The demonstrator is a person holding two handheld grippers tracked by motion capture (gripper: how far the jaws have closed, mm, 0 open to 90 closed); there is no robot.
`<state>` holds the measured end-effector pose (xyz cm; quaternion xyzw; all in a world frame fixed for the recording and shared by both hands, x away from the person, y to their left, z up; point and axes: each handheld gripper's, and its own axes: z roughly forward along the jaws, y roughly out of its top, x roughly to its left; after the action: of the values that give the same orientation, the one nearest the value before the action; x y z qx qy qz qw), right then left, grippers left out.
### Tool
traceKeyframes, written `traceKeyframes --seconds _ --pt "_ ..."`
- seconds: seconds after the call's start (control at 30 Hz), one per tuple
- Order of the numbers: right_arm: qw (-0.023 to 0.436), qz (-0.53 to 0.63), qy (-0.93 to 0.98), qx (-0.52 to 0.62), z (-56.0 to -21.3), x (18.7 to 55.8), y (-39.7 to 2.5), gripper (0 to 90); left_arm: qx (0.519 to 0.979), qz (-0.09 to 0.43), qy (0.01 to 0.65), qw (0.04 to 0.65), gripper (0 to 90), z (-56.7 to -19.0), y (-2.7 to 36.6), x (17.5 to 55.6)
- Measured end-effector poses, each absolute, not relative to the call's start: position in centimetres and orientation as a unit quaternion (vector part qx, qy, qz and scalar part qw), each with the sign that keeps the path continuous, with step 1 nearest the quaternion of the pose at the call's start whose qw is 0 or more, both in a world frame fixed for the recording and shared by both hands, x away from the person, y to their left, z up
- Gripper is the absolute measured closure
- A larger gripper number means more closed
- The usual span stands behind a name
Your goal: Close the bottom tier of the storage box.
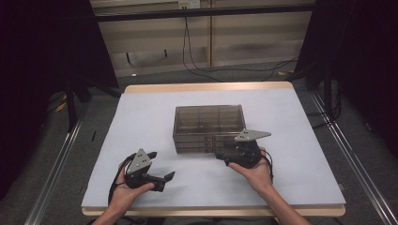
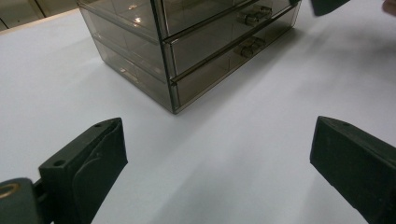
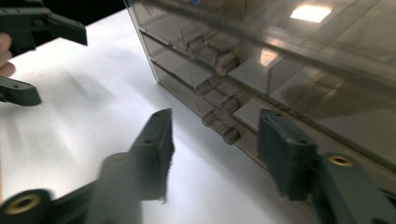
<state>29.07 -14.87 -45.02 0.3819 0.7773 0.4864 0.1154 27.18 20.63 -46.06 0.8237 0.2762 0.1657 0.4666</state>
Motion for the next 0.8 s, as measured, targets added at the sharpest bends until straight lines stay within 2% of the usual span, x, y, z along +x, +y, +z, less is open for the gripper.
traceKeyframes --seconds 0.17,0.27,0.63,0.8 --pt "0.126 0.489 0.768 0.394 -44.5 28.3 -16.3 29.8 0.823 0.167 0.278 0.466 3.7 -46.1 20.7 27.2" --pt "0.134 0.482 0.764 0.407 -44.1 27.9 -17.1 18.6 0.822 0.166 0.279 0.469 3.7 -46.1 20.6 27.2" --pt "0.142 0.482 0.750 0.430 -43.1 25.9 -21.1 11.5 0.824 0.166 0.280 0.463 3.6 -46.1 20.6 27.2" --pt "0.142 0.487 0.730 0.459 -43.0 25.0 -23.5 4.9 0.823 0.164 0.280 0.467 3.6 -46.2 20.5 27.2"
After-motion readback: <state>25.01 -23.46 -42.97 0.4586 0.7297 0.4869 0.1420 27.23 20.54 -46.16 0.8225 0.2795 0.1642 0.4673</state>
